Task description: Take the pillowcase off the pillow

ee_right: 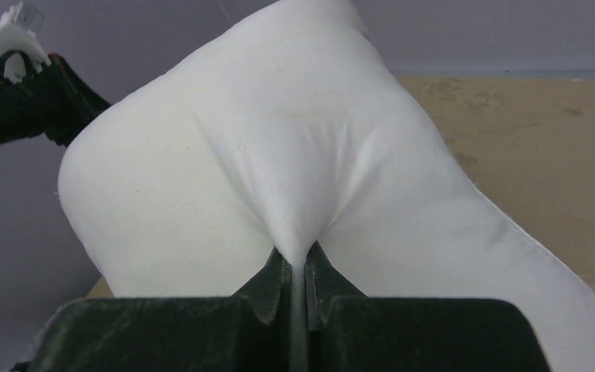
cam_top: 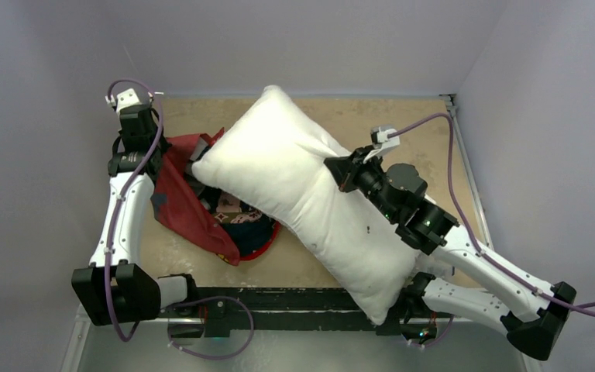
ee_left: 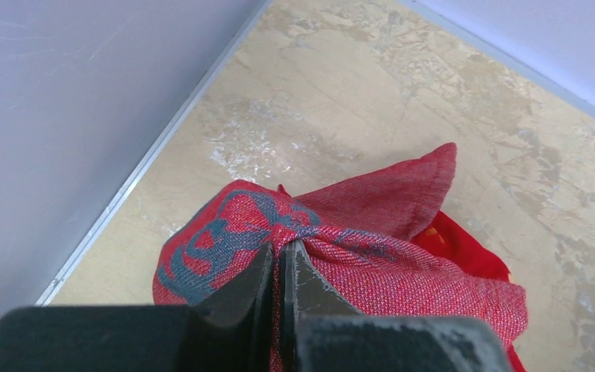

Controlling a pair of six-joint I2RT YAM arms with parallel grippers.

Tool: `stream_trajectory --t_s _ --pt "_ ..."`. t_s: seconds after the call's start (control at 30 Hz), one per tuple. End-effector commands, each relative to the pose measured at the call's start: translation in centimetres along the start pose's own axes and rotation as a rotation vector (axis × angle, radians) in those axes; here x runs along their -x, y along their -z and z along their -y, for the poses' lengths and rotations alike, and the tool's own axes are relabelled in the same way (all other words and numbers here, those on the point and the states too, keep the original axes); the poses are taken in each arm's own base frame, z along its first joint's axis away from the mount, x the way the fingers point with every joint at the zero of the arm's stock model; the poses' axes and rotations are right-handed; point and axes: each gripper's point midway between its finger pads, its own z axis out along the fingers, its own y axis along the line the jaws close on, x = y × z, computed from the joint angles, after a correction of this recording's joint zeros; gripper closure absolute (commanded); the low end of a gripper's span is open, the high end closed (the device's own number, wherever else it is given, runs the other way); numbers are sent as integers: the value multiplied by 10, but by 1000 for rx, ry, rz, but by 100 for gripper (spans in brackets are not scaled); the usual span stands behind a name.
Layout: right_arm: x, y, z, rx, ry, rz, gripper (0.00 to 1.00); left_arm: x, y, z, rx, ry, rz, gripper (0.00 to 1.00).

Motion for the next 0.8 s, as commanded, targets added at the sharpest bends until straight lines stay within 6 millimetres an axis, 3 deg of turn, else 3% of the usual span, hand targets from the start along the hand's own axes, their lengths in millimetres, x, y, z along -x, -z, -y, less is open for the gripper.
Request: stream_trajectory --t_s 0.0,0.23,0.37,0.53,0.63,0.77 --pt "123 12 -13 -46 -152 347 100 48 13 21 -94 74 117 100" --pt "160 -40 6 -155 -200 404 100 138 38 60 -238 140 242 100" --pt "176 -68 7 -157 -214 435 100 187 49 82 -318 164 311 100" --pt "172 -100 8 -162 -242 457 100 235 65 93 -359 141 416 100" --pt "165 -112 13 -160 -263 473 100 224 64 98 -401 134 414 100" --pt "128 -141 21 -162 -263 408 100 169 59 93 -432 151 341 100"
